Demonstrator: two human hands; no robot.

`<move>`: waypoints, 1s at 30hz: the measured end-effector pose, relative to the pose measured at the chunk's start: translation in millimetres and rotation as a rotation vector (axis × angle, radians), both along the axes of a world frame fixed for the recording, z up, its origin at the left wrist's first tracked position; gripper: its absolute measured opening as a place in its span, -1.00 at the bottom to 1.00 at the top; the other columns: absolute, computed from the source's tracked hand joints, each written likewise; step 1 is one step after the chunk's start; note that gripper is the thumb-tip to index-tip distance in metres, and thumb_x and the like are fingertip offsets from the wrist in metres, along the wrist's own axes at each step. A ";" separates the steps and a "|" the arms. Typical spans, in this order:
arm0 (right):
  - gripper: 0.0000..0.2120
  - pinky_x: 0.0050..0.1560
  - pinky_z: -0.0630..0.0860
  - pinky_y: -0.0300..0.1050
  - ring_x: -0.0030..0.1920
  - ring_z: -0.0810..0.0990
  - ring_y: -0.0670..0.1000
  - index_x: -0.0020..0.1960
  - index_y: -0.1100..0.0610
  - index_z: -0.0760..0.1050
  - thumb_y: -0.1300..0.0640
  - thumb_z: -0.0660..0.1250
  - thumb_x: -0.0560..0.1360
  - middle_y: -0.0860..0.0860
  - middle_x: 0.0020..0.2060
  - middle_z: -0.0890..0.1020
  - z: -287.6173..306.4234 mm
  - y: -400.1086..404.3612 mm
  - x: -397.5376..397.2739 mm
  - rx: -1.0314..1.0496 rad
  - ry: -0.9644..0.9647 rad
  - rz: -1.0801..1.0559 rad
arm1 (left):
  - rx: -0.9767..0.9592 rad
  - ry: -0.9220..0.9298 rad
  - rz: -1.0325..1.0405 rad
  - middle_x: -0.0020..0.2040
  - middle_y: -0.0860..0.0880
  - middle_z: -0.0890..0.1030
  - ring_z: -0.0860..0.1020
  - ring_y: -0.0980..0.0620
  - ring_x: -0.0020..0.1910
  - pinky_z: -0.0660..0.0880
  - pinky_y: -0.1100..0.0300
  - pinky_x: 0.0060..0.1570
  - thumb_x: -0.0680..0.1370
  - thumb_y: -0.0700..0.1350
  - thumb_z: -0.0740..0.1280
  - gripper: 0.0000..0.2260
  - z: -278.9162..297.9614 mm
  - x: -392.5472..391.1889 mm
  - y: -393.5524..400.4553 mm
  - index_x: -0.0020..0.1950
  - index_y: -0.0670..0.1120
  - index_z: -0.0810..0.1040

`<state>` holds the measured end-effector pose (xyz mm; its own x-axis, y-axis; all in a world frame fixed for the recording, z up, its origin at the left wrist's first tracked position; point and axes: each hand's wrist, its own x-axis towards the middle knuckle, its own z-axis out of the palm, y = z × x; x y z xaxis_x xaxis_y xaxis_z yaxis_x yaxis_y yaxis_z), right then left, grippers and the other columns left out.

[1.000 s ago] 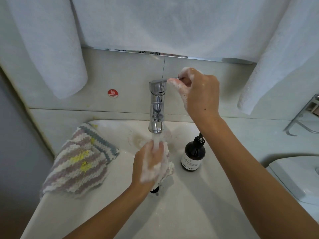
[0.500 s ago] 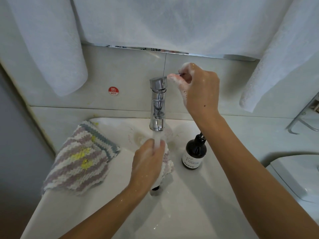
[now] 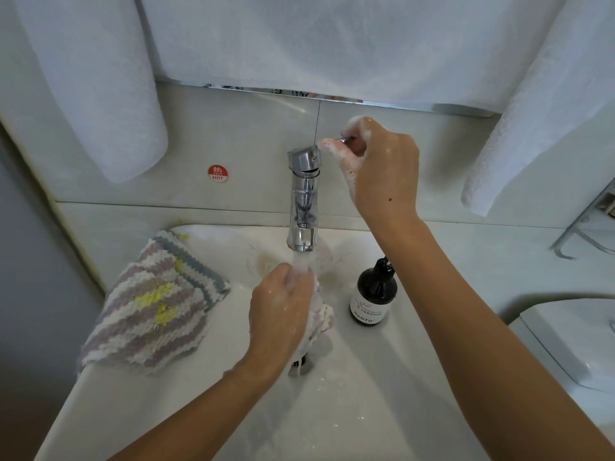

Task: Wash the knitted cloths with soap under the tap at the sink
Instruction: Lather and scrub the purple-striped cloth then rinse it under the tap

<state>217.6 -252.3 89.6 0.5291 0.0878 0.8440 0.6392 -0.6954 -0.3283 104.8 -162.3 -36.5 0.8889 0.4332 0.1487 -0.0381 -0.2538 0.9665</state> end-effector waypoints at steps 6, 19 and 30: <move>-0.60 -0.19 0.46 -0.40 -0.28 0.58 -0.18 0.26 0.13 0.45 -0.06 0.37 0.52 -0.17 -0.22 0.61 -30.3 -1.8 -38.0 0.218 0.254 0.130 | -0.017 -0.090 0.040 -0.44 0.02 0.29 0.27 0.12 -0.43 0.27 0.26 -0.38 0.58 -0.10 0.31 -0.65 2.6 1.3 2.9 -0.36 -0.16 0.30; -0.57 0.05 0.58 -0.05 -0.06 0.64 -0.04 0.05 -0.03 0.46 -0.34 0.09 0.48 -0.01 -0.13 0.63 -135.3 13.4 -87.8 0.312 1.043 0.486 | -0.224 -0.083 0.040 -0.34 -0.18 0.49 0.48 0.07 -0.36 0.43 0.24 -0.34 0.64 -0.04 0.18 -0.64 2.3 7.2 6.5 -0.19 -0.30 0.48; -0.92 -0.30 0.33 -0.45 -0.31 0.42 -0.19 -0.02 0.02 0.38 0.14 0.16 0.64 -0.09 -0.25 0.42 -136.9 16.0 -93.7 0.250 0.860 0.330 | -0.092 -0.072 0.074 -0.26 0.03 0.54 0.53 0.22 -0.37 0.48 0.29 -0.38 0.68 -0.02 0.10 -0.90 0.2 6.5 0.7 0.02 0.04 0.36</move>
<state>123.9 -236.3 -47.4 0.9579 0.2136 0.1918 0.2610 -0.3693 -0.8919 111.3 -161.5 -36.3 0.8423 0.5121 0.1680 -0.0928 -0.1693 0.9812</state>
